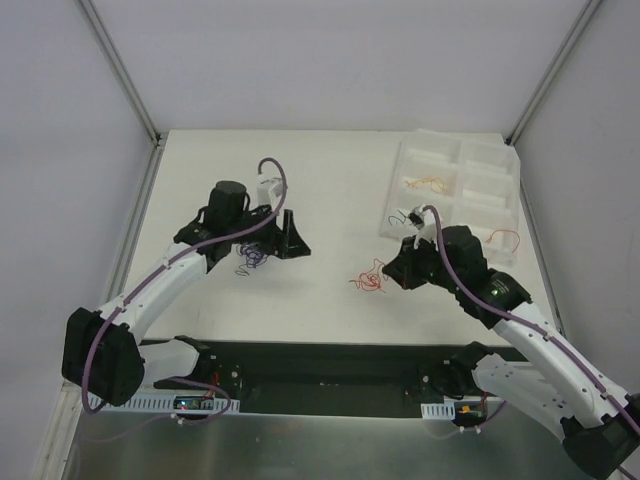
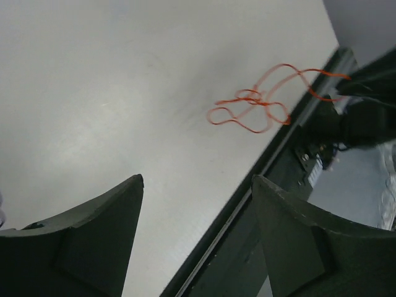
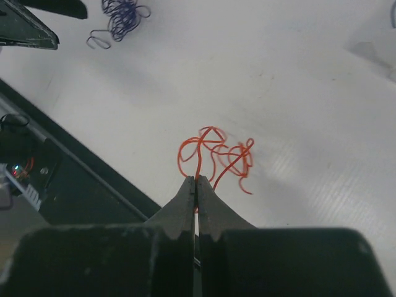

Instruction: Untangle the cables

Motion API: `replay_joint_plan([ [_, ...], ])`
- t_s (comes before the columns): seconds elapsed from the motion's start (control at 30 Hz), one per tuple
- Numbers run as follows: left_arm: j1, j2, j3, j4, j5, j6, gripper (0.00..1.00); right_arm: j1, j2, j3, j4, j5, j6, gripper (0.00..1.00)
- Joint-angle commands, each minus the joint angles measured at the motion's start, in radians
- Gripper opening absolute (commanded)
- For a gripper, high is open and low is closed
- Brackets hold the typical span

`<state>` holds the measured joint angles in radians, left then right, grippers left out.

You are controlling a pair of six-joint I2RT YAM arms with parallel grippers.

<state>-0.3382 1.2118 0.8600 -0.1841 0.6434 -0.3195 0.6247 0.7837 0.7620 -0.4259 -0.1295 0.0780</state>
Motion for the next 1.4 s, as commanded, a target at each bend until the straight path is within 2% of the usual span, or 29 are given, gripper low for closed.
replay_joint_plan([
  [0.0,-0.184,-0.057,0.077,0.170,0.168,0.082,0.70,-0.003,-0.004,-0.016,0.122,-0.284,-0.041,0.01],
  [0.13,-0.310,-0.052,0.089,0.244,0.127,0.144,0.73,-0.003,0.000,-0.021,0.174,-0.416,-0.035,0.01],
  [0.27,-0.357,-0.012,0.109,0.256,0.153,0.180,0.73,-0.005,-0.006,-0.021,0.228,-0.505,-0.014,0.01],
  [0.47,-0.361,0.034,0.100,0.340,0.307,0.136,0.72,-0.005,-0.004,-0.029,0.280,-0.579,0.025,0.01],
  [0.6,-0.364,0.057,0.091,0.396,0.361,0.088,0.71,-0.002,0.000,-0.061,0.346,-0.608,0.063,0.01],
  [0.87,-0.383,0.107,0.099,0.405,0.447,0.056,0.60,0.003,0.006,-0.089,0.415,-0.607,0.101,0.01],
  [0.97,-0.393,0.117,0.099,0.400,0.492,0.060,0.49,0.003,0.000,-0.087,0.415,-0.592,0.100,0.01],
  [1.27,-0.424,0.094,0.120,0.333,0.516,0.102,0.02,0.024,-0.001,-0.087,0.394,-0.504,0.071,0.01],
  [1.37,-0.432,0.074,0.128,0.321,0.509,0.100,0.00,0.078,-0.004,-0.084,0.366,-0.391,0.034,0.01],
])
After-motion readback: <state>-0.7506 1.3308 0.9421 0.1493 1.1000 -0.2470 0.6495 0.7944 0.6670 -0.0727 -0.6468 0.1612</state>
